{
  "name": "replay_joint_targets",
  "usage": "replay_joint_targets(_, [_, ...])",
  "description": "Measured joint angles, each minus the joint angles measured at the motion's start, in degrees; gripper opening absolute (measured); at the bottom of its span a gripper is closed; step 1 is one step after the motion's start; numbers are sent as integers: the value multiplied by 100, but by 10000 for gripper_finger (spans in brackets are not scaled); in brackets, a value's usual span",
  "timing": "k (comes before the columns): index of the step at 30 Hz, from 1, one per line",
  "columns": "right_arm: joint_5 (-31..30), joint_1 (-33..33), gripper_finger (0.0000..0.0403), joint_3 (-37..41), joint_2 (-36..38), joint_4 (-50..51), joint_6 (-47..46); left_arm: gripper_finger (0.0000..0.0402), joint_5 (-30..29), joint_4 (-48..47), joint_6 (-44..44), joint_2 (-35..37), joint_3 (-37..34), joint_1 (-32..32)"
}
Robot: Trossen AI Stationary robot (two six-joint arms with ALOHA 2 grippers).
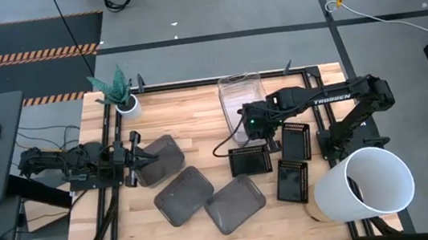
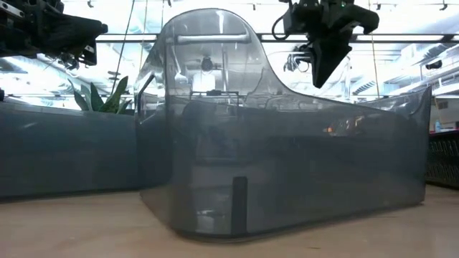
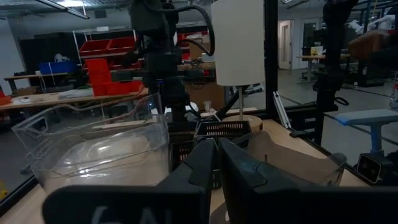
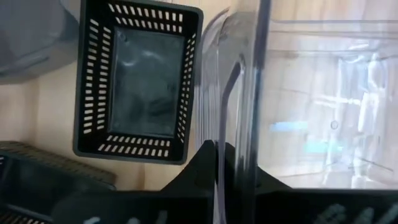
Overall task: Stack baskets by color
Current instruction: Stack the right transparent bin on the top of the left transparent bin, then adjust the transparent bin
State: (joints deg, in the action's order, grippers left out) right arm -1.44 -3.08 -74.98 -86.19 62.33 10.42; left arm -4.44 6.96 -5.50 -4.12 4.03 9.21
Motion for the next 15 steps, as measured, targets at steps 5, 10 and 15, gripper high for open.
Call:
replay_joint_targets(5, [47, -185, 41, 0, -2, 2, 19, 30, 1, 0, 2, 0, 0, 0])
replay_joint_targets(10, [239, -245, 91, 0, -2, -6, -132, 26, 1, 0, 0, 0, 0, 1])
replay_joint_targets(15, [2, -173, 150, -5, -50, 105, -437, 33, 0, 0, 2, 0, 0, 1])
